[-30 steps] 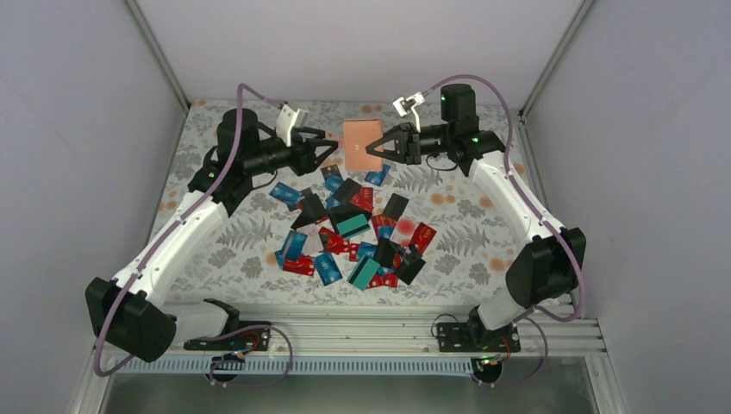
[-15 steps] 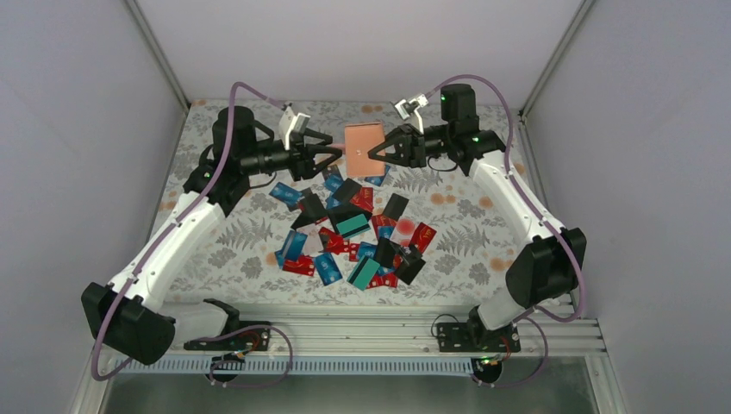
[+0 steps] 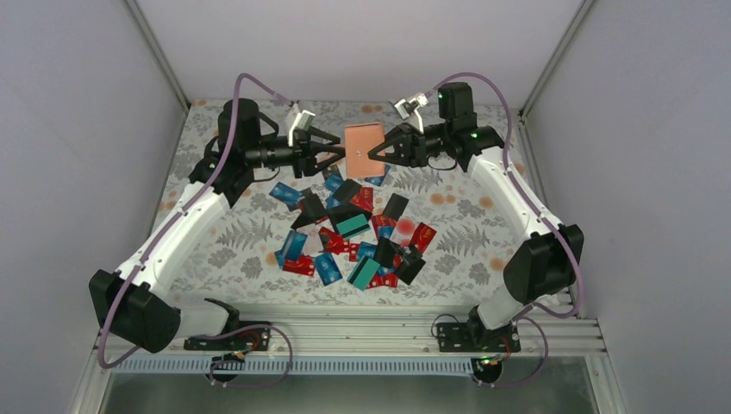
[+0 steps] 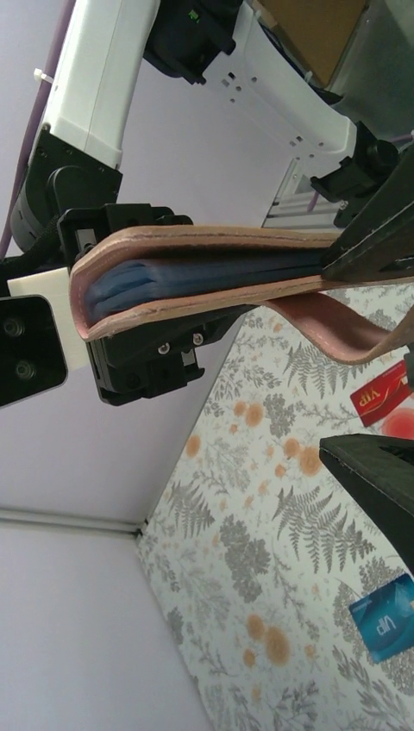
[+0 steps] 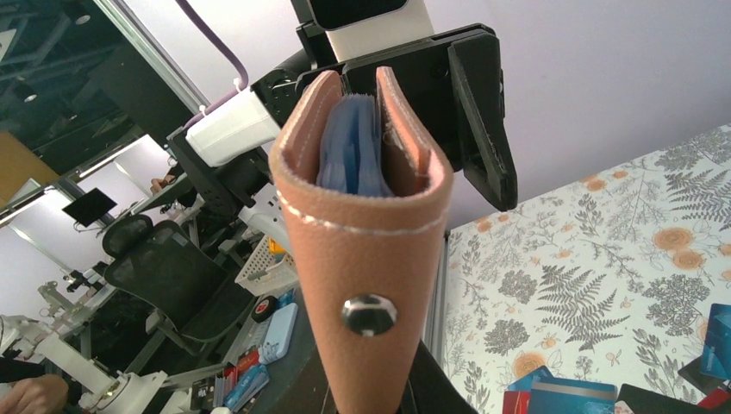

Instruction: Put the credit cards into the card holder

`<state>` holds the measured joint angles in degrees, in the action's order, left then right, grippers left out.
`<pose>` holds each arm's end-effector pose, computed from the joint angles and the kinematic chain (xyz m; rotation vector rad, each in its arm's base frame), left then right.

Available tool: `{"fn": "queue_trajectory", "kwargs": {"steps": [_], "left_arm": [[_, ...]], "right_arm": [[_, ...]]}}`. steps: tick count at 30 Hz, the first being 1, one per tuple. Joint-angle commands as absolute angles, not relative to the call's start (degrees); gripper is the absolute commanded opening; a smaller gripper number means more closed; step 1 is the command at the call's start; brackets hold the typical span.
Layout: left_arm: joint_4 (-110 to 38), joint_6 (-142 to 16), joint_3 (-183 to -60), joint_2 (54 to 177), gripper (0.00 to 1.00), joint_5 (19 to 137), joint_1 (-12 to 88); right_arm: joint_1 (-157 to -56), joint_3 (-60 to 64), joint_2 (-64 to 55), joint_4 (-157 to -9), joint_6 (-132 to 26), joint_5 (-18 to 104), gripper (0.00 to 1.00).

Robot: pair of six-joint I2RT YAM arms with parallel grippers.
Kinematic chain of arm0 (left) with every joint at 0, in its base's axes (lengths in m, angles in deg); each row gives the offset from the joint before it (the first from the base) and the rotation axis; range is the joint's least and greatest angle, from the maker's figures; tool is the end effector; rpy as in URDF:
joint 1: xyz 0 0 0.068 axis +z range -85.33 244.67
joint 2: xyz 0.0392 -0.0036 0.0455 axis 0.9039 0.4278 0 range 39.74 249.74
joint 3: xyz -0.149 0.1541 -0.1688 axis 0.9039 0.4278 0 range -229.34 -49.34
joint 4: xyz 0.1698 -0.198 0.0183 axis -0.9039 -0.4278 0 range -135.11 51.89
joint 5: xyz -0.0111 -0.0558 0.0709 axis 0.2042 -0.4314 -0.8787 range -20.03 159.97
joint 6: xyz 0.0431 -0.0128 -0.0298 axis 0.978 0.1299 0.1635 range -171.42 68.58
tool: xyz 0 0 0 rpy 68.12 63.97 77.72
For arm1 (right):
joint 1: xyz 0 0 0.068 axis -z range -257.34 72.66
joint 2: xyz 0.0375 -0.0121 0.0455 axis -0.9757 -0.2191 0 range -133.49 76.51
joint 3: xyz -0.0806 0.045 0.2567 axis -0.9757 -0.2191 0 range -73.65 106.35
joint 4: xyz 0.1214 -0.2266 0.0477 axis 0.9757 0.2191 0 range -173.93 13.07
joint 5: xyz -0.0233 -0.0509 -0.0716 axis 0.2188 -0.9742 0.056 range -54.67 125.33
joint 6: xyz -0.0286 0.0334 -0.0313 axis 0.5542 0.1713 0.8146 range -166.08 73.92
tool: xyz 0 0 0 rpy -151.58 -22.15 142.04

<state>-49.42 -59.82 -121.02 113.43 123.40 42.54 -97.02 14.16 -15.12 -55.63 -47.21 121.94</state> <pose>0.2537 -0.1340 0.3963 0.8949 1.6436 -1.2064 0.3085 0.1482 0.3804 -1.1787 1.5755 1.7917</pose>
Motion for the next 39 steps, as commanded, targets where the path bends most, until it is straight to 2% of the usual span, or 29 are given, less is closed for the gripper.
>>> {"fn": "queue_trajectory", "kwargs": {"steps": [1,6,14,23,26,28,31,33,39], "left_arm": [[-48.4,-59.5,-123.0,114.4,0.45,126.8,42.4],[-48.3,-59.8,-123.4,115.2,0.32,127.6,42.1],[-46.8,-60.6,-123.0,115.8,0.31,131.1,41.4],[-46.5,-60.5,-123.0,116.3,0.03,131.4,40.9],[-47.1,-60.3,-123.0,116.3,0.02,129.8,40.9],[-47.8,-60.1,-123.1,116.2,0.02,127.8,40.9],[-49.1,-59.8,-123.3,115.8,0.02,123.7,41.0],[-49.5,-59.8,-123.0,115.5,0.02,121.2,41.1],[-51.4,-60.1,-122.0,114.5,0.03,113.9,41.7]], "right_arm": [[-97.9,16.5,-15.8,-53.4,-44.8,124.0,0.04],[-98.1,16.7,-16.3,-52.9,-44.2,124.4,0.04],[-98.2,16.9,-16.9,-52.5,-44.0,123.4,0.05],[-98.3,17.1,-17.4,-52.5,-44.1,122.9,0.06],[-98.3,17.1,-17.4,-52.5,-44.1,123.0,0.09],[-98.3,17.2,-17.4,-52.4,-44.4,122.1,0.22],[-98.3,17.0,-17.3,-53.6,-46.4,118.0,0.48],[-98.3,16.8,-17.4,-54.4,-48.5,113.0,0.6],[-97.8,16.5,-18.4,-54.0,-52.2,101.5,0.67]]}}
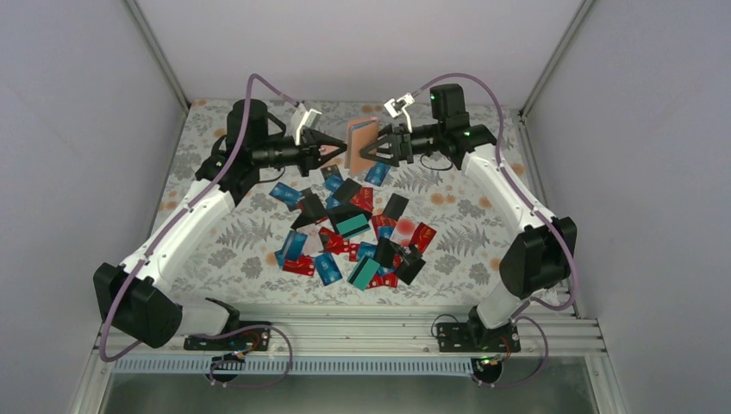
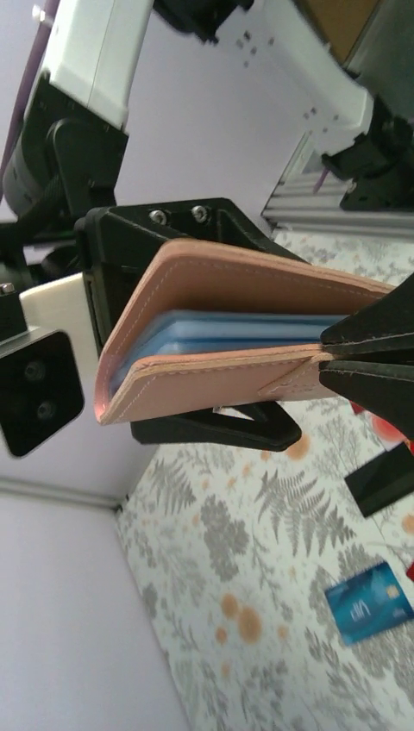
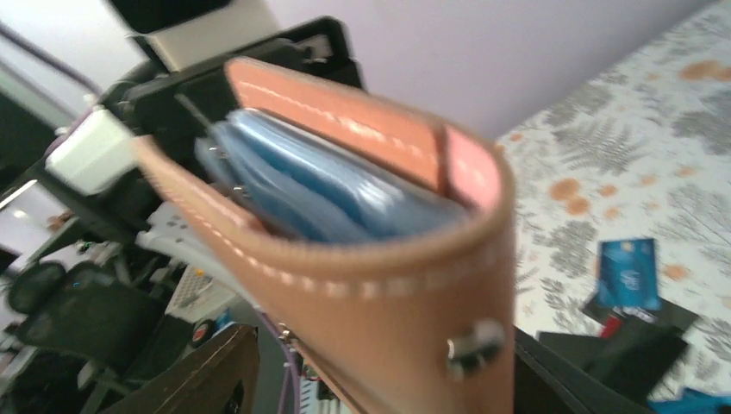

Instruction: Put the credit cards into the card holder

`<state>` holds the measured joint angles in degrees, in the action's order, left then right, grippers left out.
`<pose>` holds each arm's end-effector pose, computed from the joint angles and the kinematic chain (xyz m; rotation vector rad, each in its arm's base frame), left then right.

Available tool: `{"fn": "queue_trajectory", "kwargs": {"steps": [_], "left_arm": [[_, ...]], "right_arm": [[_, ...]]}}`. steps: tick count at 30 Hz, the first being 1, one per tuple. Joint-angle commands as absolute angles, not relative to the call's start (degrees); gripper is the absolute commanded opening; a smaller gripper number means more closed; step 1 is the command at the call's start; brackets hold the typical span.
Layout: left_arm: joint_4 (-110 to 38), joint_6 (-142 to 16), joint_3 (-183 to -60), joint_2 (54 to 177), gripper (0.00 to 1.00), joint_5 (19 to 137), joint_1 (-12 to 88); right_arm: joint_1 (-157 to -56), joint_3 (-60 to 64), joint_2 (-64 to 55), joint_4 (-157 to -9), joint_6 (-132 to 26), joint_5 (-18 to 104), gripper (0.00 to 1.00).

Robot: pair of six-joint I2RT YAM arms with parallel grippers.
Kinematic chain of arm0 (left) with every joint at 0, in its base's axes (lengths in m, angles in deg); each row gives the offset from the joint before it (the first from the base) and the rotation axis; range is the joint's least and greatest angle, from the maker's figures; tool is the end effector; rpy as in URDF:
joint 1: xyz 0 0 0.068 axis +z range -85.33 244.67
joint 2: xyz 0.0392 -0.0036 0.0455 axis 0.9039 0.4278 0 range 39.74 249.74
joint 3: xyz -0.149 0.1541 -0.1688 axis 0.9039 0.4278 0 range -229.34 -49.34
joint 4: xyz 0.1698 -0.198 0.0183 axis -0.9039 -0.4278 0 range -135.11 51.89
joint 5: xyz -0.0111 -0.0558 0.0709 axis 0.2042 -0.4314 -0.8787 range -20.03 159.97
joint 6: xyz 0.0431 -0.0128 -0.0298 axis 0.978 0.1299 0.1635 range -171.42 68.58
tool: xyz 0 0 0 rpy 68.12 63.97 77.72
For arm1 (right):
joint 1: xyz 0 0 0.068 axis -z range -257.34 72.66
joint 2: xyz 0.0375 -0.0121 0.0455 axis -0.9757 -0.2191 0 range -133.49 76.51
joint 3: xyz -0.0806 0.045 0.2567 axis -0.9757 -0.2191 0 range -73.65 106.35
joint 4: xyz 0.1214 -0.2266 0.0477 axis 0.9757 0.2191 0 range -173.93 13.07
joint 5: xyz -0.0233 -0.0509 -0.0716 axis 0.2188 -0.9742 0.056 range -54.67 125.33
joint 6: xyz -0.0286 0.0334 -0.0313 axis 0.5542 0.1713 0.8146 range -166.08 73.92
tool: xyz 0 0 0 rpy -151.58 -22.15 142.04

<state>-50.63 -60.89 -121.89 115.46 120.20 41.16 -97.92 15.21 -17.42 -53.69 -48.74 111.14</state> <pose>0.2606 -0.1432 0.3895 0.8555 1.7102 -1.1976 0.3201 0.1571 0.3671 -1.0589 1.7698 1.6583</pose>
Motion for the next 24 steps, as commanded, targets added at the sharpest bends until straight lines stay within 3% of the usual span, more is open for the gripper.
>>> {"fn": "queue_trajectory", "kwargs": {"steps": [1,2,6,10,19,24], "left_arm": [[-52.0,-60.2,-122.0,114.3,0.02,112.3,41.9],[-53.0,-60.2,-121.9,114.2,0.02,109.9,42.1],[-55.9,-60.9,-121.7,114.0,0.02,102.4,42.4],[-55.9,-61.4,-119.7,113.5,0.02,101.0,42.6],[-55.6,-61.5,-118.9,114.1,0.03,100.8,42.6],[-56.9,-62.6,-119.4,115.0,0.02,99.1,42.6]], "right_arm": [[-97.7,16.2,-18.4,-54.2,-52.7,99.8,0.74],[-97.6,15.8,-18.3,-54.2,-53.1,98.0,0.83],[-97.6,13.7,-17.2,-55.6,-53.9,94.0,0.93],[-97.9,11.2,-16.3,-57.9,-55.9,89.2,0.92],[-99.2,7.3,-18.4,-65.5,-62.9,82.4,0.74],[-99.2,5.5,-18.4,-69.5,-66.0,79.0,0.8]]}}
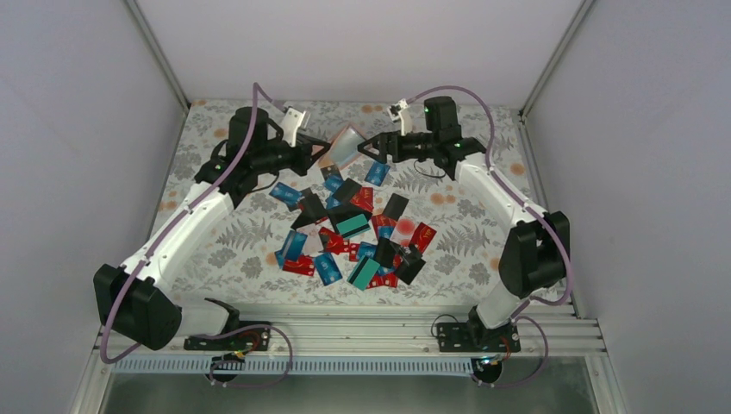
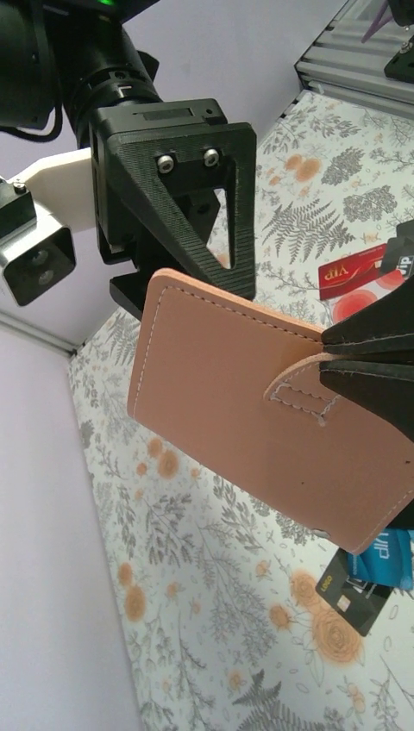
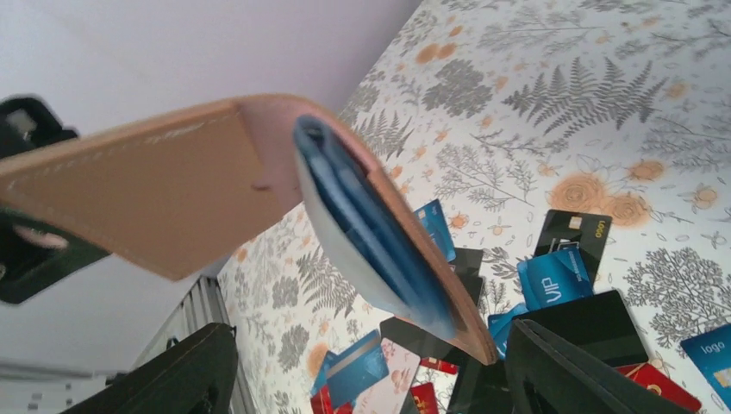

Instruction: Put the credit cards into the card holder

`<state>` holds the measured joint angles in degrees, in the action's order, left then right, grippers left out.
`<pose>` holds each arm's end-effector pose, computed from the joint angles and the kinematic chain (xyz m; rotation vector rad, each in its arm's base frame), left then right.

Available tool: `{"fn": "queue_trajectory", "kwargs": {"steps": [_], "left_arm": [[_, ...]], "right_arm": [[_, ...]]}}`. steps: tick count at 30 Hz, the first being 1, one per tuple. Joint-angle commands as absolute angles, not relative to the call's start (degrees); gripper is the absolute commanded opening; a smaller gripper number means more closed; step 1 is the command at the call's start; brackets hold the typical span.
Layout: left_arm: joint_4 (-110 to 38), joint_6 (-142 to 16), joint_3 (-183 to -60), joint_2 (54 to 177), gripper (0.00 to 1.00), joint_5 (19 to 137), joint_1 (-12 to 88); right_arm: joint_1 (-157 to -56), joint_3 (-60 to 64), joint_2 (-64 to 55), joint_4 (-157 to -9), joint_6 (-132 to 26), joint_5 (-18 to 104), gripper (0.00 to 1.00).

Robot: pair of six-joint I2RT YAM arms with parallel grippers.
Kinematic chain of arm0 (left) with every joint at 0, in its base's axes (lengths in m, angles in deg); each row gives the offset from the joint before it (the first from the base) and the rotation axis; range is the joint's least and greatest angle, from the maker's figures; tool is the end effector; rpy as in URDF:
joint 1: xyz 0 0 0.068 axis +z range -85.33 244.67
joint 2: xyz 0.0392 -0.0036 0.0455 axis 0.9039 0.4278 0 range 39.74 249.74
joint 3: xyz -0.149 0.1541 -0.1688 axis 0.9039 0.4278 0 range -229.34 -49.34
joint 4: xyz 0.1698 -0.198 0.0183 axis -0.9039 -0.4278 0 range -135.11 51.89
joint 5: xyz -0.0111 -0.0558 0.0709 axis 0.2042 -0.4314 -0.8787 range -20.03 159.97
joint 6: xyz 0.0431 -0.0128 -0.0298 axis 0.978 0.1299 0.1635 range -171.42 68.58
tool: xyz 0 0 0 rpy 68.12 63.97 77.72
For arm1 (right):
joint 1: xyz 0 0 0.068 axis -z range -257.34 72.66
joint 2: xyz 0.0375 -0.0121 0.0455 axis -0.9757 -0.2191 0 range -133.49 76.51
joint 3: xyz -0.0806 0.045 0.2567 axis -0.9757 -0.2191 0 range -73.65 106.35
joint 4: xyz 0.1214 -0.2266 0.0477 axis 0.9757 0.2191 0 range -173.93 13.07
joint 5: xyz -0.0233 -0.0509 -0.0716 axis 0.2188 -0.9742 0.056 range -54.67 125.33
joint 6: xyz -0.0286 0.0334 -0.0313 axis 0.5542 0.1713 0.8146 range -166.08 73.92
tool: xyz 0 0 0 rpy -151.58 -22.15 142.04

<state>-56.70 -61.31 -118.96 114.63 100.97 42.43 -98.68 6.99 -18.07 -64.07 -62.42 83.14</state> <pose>0.2673 -0.1291 0.3633 0.5749 1.9521 -0.8947 0.3394 0.1610 0.3213 -0.6019 2.1250 1.2722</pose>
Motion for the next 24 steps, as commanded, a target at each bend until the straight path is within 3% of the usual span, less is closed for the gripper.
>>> {"fn": "queue_trajectory", "kwargs": {"steps": [1,14,24], "left_arm": [[-57.8,-63.0,-119.7,115.4,0.02,98.0,42.6],[-70.5,-73.3,-121.7,115.4,0.02,87.7,44.0],[-79.8,-76.1,-116.5,110.3,0.02,80.5,49.2]], "right_arm": [[-99.2,5.1,-18.3,-69.8,-66.4,77.8,0.81],[-100.0,-0.2,-24.5,-74.6,-68.2,79.5,0.82],[-106.4,-1.9,-27.7,-74.1,-67.3,78.5,0.68]]}}
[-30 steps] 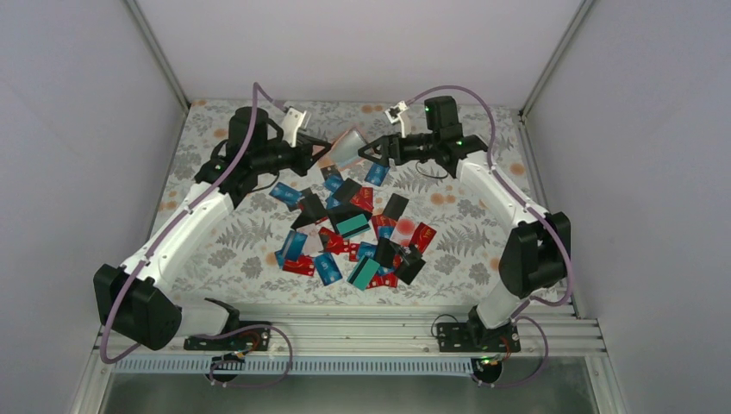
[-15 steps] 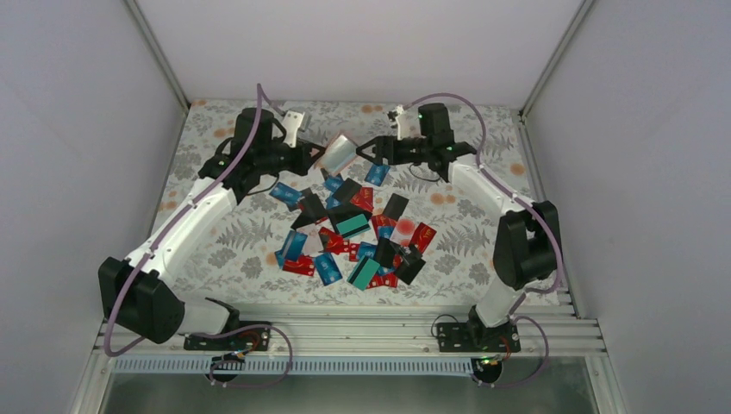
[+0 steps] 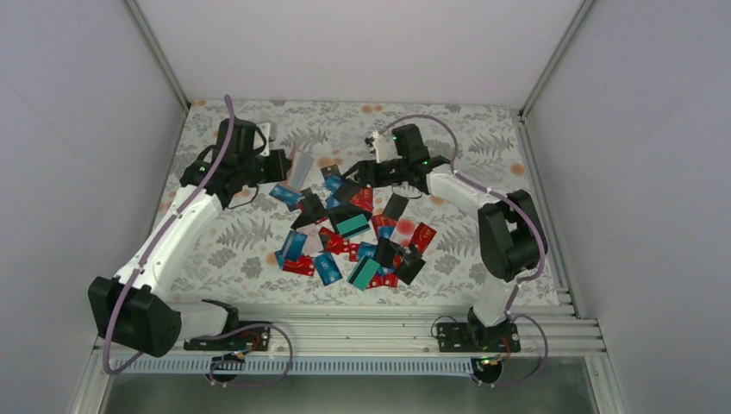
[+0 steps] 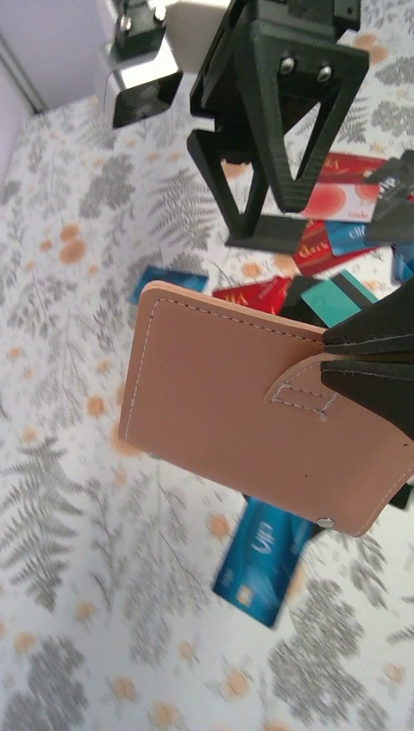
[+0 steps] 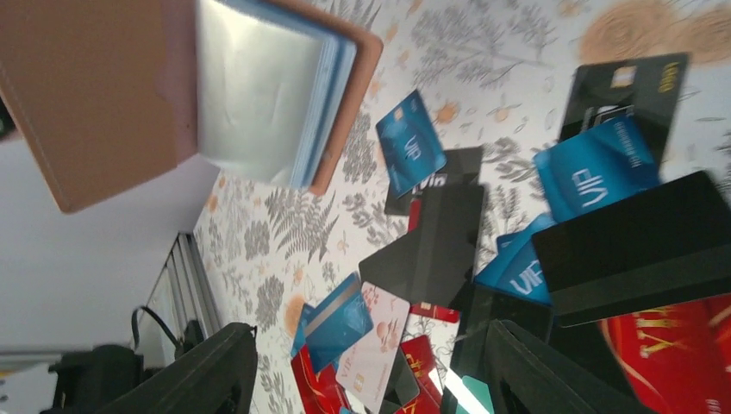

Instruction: Put the credit cards into the card holder

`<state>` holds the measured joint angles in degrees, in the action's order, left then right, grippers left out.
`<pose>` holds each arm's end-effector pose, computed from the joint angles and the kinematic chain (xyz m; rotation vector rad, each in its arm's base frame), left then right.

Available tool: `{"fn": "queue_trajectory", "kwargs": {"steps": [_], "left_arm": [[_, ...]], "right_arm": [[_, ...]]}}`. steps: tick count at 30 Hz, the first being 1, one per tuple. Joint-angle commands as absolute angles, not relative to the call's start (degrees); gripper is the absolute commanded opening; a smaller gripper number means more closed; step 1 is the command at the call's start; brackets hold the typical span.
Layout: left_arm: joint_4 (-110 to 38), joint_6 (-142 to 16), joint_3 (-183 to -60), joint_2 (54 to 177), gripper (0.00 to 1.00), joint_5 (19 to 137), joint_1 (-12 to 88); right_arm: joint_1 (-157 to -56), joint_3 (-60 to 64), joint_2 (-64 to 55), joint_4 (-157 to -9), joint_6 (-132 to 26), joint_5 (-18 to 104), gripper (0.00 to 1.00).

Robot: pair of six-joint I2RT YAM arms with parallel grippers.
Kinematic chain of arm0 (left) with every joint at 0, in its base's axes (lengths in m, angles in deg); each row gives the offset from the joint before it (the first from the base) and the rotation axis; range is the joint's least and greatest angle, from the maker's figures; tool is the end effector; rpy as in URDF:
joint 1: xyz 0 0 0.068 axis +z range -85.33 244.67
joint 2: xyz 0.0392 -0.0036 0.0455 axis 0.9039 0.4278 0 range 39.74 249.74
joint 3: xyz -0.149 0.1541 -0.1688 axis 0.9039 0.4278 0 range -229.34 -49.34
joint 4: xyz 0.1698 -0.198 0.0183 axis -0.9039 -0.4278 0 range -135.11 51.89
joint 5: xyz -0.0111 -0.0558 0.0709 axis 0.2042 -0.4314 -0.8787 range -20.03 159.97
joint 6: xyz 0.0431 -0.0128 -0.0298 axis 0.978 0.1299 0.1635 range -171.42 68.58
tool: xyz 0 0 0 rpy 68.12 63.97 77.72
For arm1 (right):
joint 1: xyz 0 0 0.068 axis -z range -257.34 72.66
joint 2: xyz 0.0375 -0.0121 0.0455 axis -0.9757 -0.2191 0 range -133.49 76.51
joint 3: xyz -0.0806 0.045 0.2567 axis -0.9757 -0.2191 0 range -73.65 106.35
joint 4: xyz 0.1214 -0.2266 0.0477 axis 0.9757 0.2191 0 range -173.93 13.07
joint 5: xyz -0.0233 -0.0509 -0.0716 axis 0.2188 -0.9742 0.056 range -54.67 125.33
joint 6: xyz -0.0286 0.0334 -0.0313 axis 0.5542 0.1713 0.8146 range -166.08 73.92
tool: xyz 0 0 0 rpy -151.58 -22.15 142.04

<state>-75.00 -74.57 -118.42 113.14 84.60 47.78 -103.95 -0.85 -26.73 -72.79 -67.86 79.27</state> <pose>0.2606 -0.0885 0.3364 0.0082 2.3491 -0.6470 0.3435 0.1998 0.2319 -0.5261 2.3354 1.3008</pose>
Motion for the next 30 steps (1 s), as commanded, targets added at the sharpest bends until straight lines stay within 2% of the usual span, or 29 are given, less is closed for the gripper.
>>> {"fn": "queue_trajectory", "kwargs": {"steps": [1,15,24,30], "left_arm": [[-80.3,-76.1,-116.0,109.7,0.02,79.9,49.8],[-83.0,-76.1,-110.5,105.5,0.03,87.4,54.1],[-73.5,-73.3,-99.4,109.3,0.02,108.4,67.8],[-75.8,-67.0,-98.0,115.2,0.02,111.0,75.3]], "right_arm": [[-106.8,-2.1,-28.0,-74.0,-67.2,78.4,0.66],[-112.8,-2.6,-29.9,-73.3,-65.9,77.1,0.51],[-115.6,-1.3,-33.1,-72.9,-65.8,77.9,0.45],[-117.3,5.0,-38.4,-72.3,-66.4,78.7,0.43]]}}
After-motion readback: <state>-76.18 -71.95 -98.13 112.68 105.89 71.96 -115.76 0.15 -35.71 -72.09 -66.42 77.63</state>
